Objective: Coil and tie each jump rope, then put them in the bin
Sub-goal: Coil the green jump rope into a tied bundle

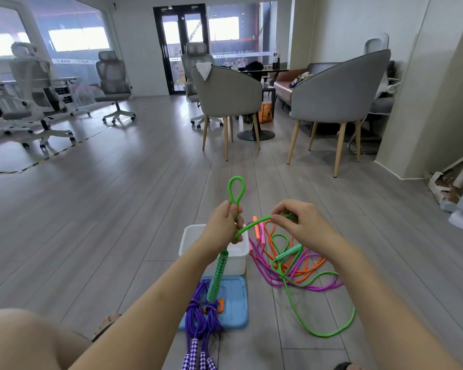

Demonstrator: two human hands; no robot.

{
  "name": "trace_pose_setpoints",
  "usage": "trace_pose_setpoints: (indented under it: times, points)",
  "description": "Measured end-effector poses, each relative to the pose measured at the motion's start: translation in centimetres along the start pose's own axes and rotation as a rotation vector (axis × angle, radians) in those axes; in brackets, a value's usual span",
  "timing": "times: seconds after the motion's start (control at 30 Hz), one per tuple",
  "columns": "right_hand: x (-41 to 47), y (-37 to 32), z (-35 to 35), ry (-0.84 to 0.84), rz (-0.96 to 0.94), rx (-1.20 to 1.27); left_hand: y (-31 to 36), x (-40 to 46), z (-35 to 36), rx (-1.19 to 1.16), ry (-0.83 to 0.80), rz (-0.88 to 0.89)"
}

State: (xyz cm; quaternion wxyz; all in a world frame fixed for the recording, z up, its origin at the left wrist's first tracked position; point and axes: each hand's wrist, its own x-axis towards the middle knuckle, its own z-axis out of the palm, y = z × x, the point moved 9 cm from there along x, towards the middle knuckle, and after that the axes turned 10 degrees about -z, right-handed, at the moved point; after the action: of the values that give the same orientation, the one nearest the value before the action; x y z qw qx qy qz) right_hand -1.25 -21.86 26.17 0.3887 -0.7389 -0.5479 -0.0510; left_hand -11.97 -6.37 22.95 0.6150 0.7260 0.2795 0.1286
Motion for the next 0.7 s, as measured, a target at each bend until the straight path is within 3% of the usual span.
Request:
trace_pose_setpoints:
  times: [0.2,0.47,0.7]
  points:
    - [0.8,-1.9,1.2,0.022,-0.115,-0.126,-0.6,-0.7,1.9,-0.107,-0.163,-0.043]
    - [0.7,-3.0,1.2,0.048,-0.132,-0.144,-0.7,-1.3,3.6,-0.168,-0.334,-0.023]
    - [0.5,-3.5,0.3,0.069,-0.146,-0.173,-0.8,-2.1,4.0,-0.042,-0.523,-0.051]
